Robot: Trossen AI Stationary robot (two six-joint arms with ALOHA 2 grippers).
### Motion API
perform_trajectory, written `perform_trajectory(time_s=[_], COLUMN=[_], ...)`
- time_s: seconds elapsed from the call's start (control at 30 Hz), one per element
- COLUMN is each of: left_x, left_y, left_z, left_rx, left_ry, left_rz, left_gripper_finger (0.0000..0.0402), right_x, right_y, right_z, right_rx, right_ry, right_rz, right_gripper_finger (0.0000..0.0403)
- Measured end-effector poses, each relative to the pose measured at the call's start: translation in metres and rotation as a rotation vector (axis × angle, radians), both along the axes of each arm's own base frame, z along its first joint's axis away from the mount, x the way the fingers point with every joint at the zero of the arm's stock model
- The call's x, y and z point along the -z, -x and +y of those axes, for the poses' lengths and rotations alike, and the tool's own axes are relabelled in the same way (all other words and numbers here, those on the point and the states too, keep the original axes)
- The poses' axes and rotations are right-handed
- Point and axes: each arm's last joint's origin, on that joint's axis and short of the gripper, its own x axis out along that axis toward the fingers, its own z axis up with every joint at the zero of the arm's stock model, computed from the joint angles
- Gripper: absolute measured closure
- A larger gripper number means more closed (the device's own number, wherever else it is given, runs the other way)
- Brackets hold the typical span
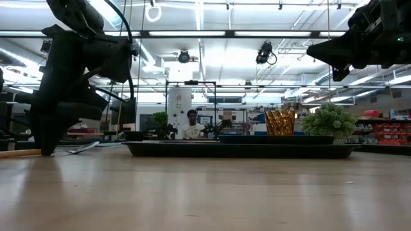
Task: Pick and place plate/cup/fork/spoon on tray
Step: Put the yellow spoon on the black serving tray
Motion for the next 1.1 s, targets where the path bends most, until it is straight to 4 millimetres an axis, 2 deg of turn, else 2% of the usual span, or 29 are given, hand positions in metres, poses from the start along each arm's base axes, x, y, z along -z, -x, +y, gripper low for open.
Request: perform_trajectory(time_s=[0.23,0.6,0.8,1.1], left_x=[-0.01,-0.041,-0.053,-0.066], left_y=[0.002,0.006,-0.008,-0.032], left_z=[0.0,0.004,0.01,0.037], left_rx=[-0.017,-0.135,-0.223,-0.309], left_ry=[-0.004,-0.118,-0.216,-0.26], left_rz=[-0.065,-0.3,-0.528,-0.809], left_gripper_finger=[0.0337,0.0337,0.0331,0.033], right_x=[0.0,0.0,0.0,0.0], right_y=[0.0,0.0,0.0,0.0], right_z=[0.0,0.0,0.0,0.0], right_rx=[0.0,0.0,0.0,0.0], right_ry=[0.0,0.0,0.0,0.0], right_rz=[0.0,0.0,0.0,0.0], right_gripper_finger=[0.0369,0.0369,0.0369,0.0369])
